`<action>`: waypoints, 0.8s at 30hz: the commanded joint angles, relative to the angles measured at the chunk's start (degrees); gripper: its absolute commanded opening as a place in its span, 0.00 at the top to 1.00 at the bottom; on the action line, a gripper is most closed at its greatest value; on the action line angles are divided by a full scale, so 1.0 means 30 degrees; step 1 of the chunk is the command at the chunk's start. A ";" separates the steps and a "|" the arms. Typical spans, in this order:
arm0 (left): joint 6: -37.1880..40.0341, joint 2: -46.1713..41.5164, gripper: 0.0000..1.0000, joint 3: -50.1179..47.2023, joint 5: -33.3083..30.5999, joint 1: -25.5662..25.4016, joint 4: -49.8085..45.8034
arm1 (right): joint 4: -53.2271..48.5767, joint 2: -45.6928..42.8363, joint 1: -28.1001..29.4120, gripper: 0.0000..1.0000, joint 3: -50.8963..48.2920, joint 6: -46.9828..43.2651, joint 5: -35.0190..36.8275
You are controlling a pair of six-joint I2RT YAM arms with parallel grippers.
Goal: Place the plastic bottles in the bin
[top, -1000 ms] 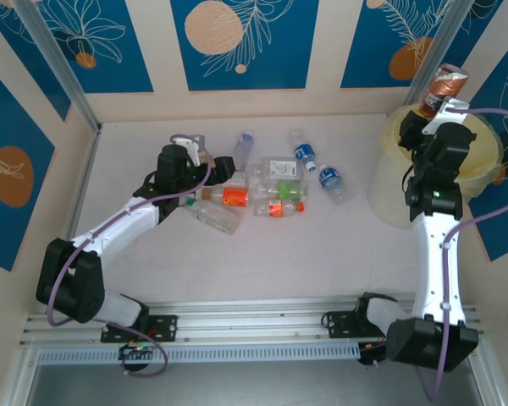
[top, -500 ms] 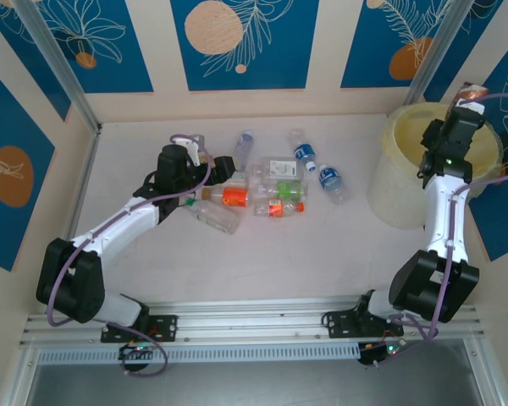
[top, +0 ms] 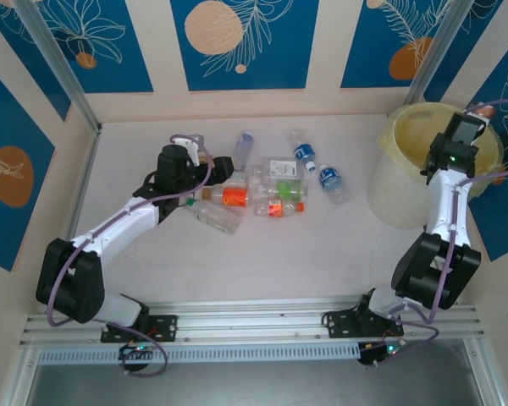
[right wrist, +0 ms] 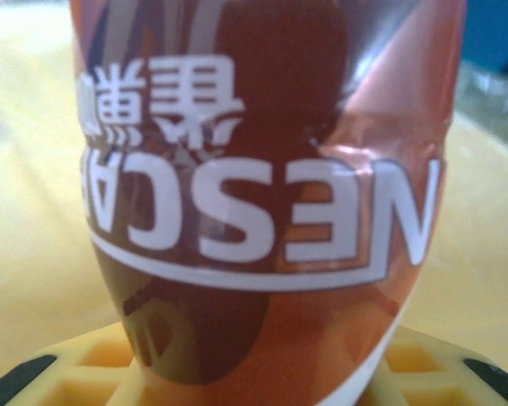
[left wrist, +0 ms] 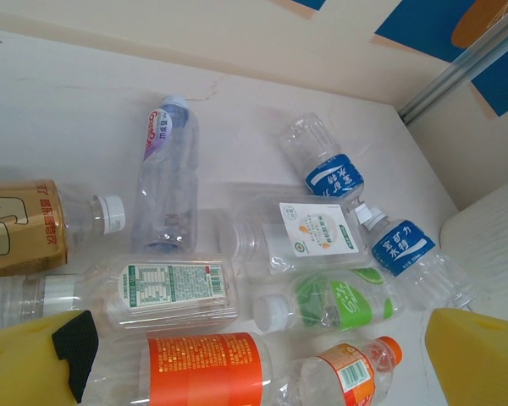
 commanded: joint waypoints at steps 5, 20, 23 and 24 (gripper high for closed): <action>0.0151 0.0019 0.00 0.0132 -0.0377 0.0034 -0.0160 | -0.2310 0.1590 -0.0473 0.53 0.1486 0.1327 -0.0016; 0.0035 0.0320 0.00 0.0257 -0.0486 0.0019 -0.0300 | -0.4140 0.2476 0.0212 0.32 0.2159 0.2716 0.1985; 0.0059 0.0294 0.00 0.0257 -0.0544 0.0041 -0.0372 | -0.4190 0.2417 0.0234 0.31 0.2274 0.2778 0.2053; 0.0067 0.0258 0.00 0.0231 -0.0547 0.0034 -0.0373 | -0.4205 0.2366 0.0229 0.31 0.2285 0.2823 0.2072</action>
